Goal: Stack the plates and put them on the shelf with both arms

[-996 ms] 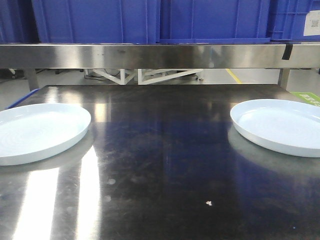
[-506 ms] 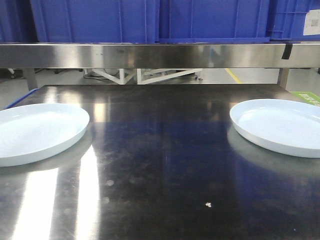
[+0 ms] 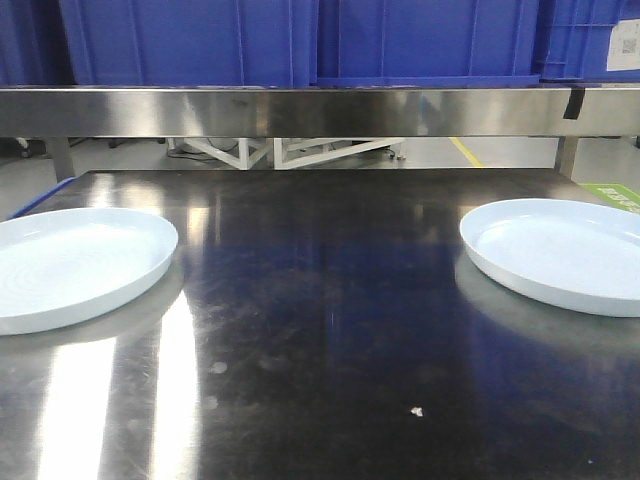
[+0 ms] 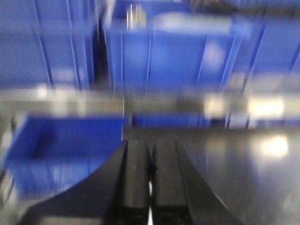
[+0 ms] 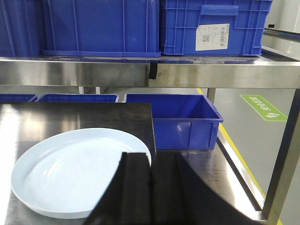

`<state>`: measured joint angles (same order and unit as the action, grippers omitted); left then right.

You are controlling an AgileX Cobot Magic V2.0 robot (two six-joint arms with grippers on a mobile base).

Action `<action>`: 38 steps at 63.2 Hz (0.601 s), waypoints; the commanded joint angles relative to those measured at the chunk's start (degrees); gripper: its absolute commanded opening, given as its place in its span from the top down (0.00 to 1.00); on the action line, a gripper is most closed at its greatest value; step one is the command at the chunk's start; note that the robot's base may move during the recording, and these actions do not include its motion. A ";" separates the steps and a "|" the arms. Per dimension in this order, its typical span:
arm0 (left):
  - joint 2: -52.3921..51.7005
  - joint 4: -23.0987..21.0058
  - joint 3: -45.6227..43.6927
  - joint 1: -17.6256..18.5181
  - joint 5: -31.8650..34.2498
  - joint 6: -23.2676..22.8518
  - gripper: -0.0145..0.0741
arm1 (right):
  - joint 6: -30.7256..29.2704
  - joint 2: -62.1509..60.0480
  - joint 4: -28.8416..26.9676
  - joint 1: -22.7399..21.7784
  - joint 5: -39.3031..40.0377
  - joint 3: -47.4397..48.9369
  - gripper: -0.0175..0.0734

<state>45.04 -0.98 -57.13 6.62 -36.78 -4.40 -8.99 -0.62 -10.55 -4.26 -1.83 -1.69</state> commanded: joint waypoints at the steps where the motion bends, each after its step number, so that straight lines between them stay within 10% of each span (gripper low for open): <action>1: 7.26 0.06 -6.21 -0.09 -4.71 -0.03 0.52 | -0.15 -1.18 0.40 -0.35 5.16 0.96 0.75; 14: 22.50 0.06 -12.31 -0.62 -14.28 -0.03 0.28 | -0.15 -1.18 0.40 -0.35 5.16 0.96 0.75; 38: 41.54 -0.36 -12.73 -4.50 -20.93 -0.03 0.27 | -0.15 -1.18 0.40 -0.35 5.16 0.96 0.75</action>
<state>85.56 -0.98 -67.83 2.46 -58.69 -4.40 -8.99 -0.62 -10.55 -4.26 -1.83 -1.69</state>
